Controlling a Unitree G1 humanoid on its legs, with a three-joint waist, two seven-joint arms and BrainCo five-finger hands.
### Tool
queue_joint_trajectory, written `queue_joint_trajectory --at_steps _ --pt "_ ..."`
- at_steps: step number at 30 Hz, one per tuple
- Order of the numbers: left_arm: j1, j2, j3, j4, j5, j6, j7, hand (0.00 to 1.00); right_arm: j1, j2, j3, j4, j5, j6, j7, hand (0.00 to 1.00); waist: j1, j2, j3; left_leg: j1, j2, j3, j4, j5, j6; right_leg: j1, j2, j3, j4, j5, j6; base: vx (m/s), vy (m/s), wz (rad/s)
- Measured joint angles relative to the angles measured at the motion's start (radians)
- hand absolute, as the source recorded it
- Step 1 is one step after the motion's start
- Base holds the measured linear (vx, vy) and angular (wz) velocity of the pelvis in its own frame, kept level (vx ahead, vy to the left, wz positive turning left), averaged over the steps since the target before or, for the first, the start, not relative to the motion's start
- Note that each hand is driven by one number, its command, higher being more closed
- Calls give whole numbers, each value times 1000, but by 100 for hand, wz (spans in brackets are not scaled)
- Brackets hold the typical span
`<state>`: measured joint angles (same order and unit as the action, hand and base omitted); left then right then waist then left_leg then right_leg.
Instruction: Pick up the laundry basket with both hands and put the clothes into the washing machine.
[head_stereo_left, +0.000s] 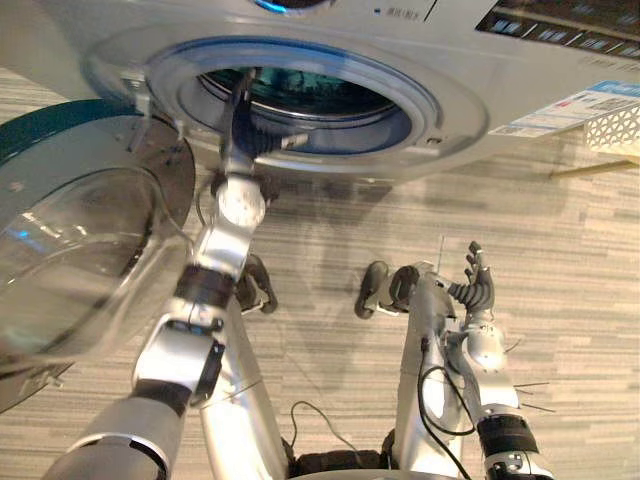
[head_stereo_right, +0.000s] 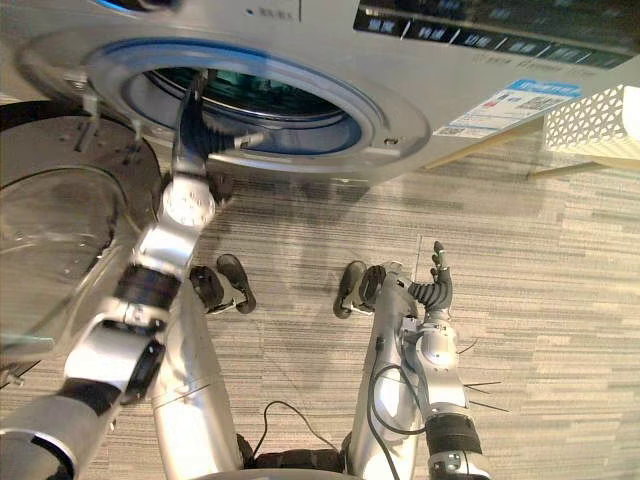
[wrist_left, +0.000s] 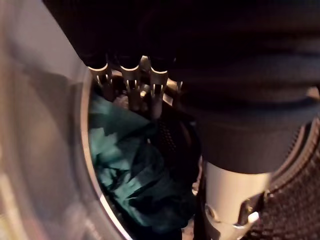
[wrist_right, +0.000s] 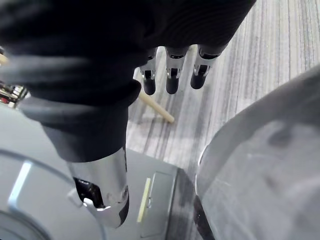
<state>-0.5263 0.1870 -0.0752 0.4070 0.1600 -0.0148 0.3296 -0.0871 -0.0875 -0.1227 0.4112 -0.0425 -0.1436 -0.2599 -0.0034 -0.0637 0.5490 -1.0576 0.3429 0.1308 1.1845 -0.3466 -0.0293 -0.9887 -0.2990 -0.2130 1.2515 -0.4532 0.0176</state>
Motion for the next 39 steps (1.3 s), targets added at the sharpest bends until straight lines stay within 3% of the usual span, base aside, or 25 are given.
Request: queue_joint_trajectory --at_steps 3,8,13,17,19,25,28,31,32,33,34,35,36,38,39 --pt "198 -52 3 -14 -54 -30 -27 0 55 3 -1 17 -8 12 2 0 21 1 -14 163 -23 19 -127 37 -15 165 0 -32 -113 18 1 100 -38 24" --pt "512 -112 40 54 -132 -47 -117 0 157 4 -3 139 -10 36 15 0 30 8 -149 487 -73 74 -431 113 -29 492 20 -99 -410 88 27 185 23 18" --pt "595 -114 80 334 -126 -58 -171 0 210 3 -21 358 -11 44 37 0 42 30 -294 726 -121 123 -738 202 -35 725 61 -137 -734 201 62 195 22 0" --pt "589 -93 88 467 -99 -58 -185 0 176 -4 -51 481 -12 59 47 0 35 48 -332 894 -174 171 -1004 314 -33 859 99 -136 -993 326 82 172 47 -21" --pt "590 -87 91 518 -65 -56 -185 0 156 16 -48 494 -12 60 41 0 17 52 -355 982 -204 204 -1134 363 -35 930 124 -127 -1121 389 88 128 65 -31" --pt "588 -104 85 557 -7 -48 -174 0 155 53 -46 556 -18 64 36 0 14 49 -409 1103 -224 250 -1210 364 -35 1021 134 -90 -1213 418 98 82 38 -23" --pt "579 -99 84 571 14 -45 -173 0 135 43 -44 503 -16 80 22 0 5 45 -410 1139 -219 326 -1235 365 -39 993 147 -15 -1208 430 88 -20 21 -65" --pt "571 -89 79 578 32 -33 -176 0 120 -6 -66 467 32 55 75 0 -19 50 -408 1142 -202 437 -1229 354 -51 921 171 20 -1205 485 66 -82 0 -129" --pt "570 -83 78 581 34 -33 -176 0 105 -12 -87 469 32 59 64 0 -22 53 -406 1141 -169 505 -1209 340 -57 890 186 -70 -1212 515 15 -86 -62 -156" --pt "570 -78 79 582 38 -33 -176 0 104 -12 -95 471 32 63 60 0 -24 59 -402 1141 -162 549 -1197 333 -58 881 178 -155 -1209 485 -32 -89 -92 -177" --pt "562 -76 78 583 48 -31 -177 0 96 -22 -115 478 31 68 54 0 -40 52 -405 1149 -141 620 -1172 318 -59 872 138 -373 -1154 413 -92 -65 -75 -172" --pt "556 -72 78 584 49 -31 -177 0 95 -30 -115 502 30 71 46 0 -38 72 -396 1164 -130 681 -1152 302 -76 873 100 -522 -1109 392 -115 -24 -74 -183" --pt "551 -68 78 585 49 -31 -177 0 90 -32 -115 519 30 75 44 0 -38 72 -396 1176 -113 726 -1139 296 -83 875 83 -597 -1085 385 -126 25 -61 -191" --pt "532 -63 83 584 49 -30 -177 0 70 -40 -112 566 30 85 42 0 -35 79 -393 1212 -90 868 -1108 285 -101 874 30 -810 -982 349 -183 92 -117 -201" --pt "527 -63 85 585 49 -29 -177 0 61 -41 -112 579 30 85 42 0 -35 68 -400 1229 -91 906 -1106 284 -103 872 12 -848 -943 347 -179 164 -186 -232"
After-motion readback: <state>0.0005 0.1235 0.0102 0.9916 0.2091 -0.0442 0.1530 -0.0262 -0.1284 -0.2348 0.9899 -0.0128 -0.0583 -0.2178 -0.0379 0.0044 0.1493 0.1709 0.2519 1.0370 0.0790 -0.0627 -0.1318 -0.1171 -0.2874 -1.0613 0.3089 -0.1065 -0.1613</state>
